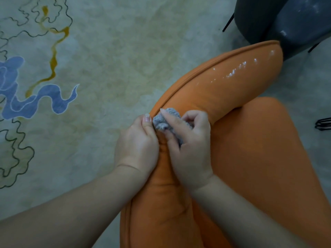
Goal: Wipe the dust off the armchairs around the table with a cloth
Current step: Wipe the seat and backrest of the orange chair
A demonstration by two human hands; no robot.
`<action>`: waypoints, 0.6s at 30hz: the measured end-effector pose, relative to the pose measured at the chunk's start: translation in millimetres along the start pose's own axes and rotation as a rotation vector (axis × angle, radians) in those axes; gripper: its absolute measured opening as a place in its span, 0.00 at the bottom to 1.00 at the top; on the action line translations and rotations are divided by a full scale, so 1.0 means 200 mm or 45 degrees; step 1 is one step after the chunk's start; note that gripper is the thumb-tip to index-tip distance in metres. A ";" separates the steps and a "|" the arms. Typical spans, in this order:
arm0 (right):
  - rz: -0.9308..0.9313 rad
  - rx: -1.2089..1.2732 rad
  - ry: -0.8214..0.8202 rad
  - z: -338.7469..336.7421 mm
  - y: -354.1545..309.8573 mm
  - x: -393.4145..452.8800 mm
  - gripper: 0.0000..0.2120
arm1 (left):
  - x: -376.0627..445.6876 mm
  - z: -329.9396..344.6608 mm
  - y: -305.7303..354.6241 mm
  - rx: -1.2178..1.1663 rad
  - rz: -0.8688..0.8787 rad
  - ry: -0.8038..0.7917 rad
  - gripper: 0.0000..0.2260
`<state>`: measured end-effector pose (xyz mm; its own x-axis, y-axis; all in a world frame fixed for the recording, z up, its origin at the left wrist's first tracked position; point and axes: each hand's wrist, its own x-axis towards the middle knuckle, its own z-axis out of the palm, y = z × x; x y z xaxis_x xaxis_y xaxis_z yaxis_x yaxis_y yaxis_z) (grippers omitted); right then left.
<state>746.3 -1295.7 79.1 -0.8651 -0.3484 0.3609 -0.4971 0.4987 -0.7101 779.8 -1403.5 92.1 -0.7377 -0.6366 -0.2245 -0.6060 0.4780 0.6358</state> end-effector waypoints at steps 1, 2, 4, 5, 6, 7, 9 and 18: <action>-0.042 -0.040 -0.037 -0.02 0.03 0.05 0.16 | 0.00 0.00 0.00 0.004 0.001 0.006 0.13; -0.060 -0.092 -0.034 -0.03 0.08 0.12 0.16 | 0.00 0.00 0.00 0.009 0.001 0.012 0.13; 0.057 -0.135 0.073 -0.04 0.17 0.27 0.15 | 0.00 0.01 0.00 0.011 0.003 0.026 0.13; 0.160 -0.098 0.128 -0.05 0.18 0.31 0.16 | 0.00 0.01 0.00 0.011 0.004 0.028 0.13; 0.245 -0.053 0.169 -0.04 0.17 0.31 0.16 | 0.00 0.01 0.00 0.014 0.004 0.026 0.14; 0.287 -0.024 0.192 -0.02 0.14 0.27 0.17 | 0.00 0.01 0.00 0.017 0.004 0.027 0.14; 0.270 -0.002 0.173 0.02 0.03 0.12 0.18 | 0.00 0.01 0.01 0.035 0.001 0.024 0.16; 0.368 -0.053 0.161 -0.03 0.09 0.28 0.17 | -0.01 0.01 0.00 0.058 0.002 -0.031 0.16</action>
<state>688.1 -1301.7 90.0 -0.9712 -0.0870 0.2219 -0.2293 0.5959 -0.7696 780.1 -1400.4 91.6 -0.7454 -0.6212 -0.2418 -0.6173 0.5064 0.6021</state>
